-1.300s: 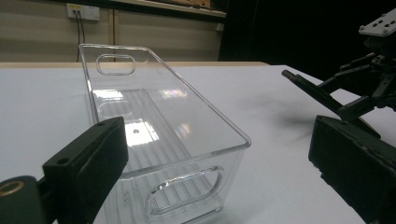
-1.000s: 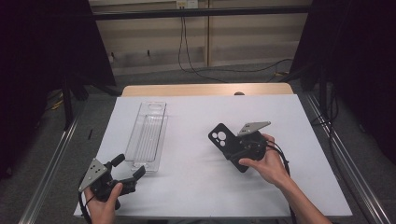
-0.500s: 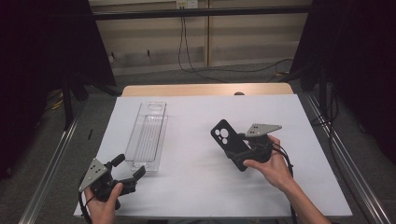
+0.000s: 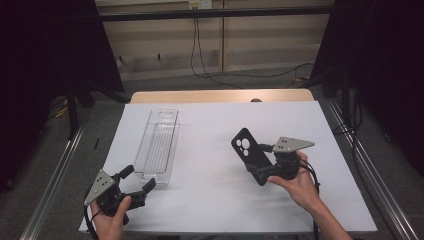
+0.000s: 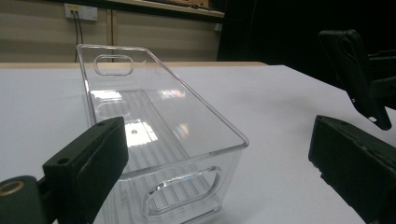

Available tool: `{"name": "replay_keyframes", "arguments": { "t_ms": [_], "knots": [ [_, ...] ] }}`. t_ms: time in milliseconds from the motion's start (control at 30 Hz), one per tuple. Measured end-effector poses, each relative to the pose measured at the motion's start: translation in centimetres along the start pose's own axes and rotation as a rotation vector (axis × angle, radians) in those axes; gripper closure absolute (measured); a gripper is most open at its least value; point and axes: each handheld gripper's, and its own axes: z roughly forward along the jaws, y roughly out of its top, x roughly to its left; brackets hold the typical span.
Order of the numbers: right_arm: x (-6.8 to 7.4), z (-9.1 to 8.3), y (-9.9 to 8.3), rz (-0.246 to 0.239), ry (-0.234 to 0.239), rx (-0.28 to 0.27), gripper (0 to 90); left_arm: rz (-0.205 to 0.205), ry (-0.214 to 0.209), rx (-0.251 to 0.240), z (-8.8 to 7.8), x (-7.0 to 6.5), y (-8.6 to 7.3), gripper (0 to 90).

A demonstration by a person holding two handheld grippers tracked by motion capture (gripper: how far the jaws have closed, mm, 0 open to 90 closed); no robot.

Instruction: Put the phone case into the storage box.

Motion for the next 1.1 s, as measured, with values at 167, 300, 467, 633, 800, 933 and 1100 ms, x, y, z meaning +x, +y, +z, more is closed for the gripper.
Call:
{"name": "replay_keyframes", "arguments": {
  "t_ms": [167, 300, 467, 633, 800, 933, 1100],
  "knots": [
    [-0.1, -0.4, -0.5, 0.013, -0.005, -0.033, 14.3, -0.001, 0.001, 0.0, 0.0, 0.0, 0.0, 4.7],
    [-0.1, -0.6, -1.5, 0.027, 0.007, -0.062, 14.4, 0.0, 0.001, 0.004, 0.0, 0.0, -0.1, 4.7],
    [0.2, -0.9, -2.1, 0.022, 0.027, -0.072, 14.3, 0.004, -0.01, 0.003, 0.0, -0.1, 0.0, 4.6],
    [0.5, -1.2, -2.0, 0.019, 0.057, -0.094, 14.3, 0.011, -0.033, 0.001, 0.1, -0.3, 0.0, 4.5],
    [1.0, -1.1, -2.0, 0.004, 0.073, -0.092, 14.4, 0.032, -0.063, 0.005, 0.2, -0.6, 0.1, 4.4],
    [1.4, -0.9, -2.3, -0.001, 0.099, -0.079, 14.4, 0.049, -0.096, 0.011, 0.4, -1.0, 0.1, 4.3],
    [1.8, -0.6, -2.6, 0.01, 0.139, -0.08, 14.4, 0.076, -0.144, 0.013, 0.8, -1.5, 0.3, 4.3]
  ]
}}
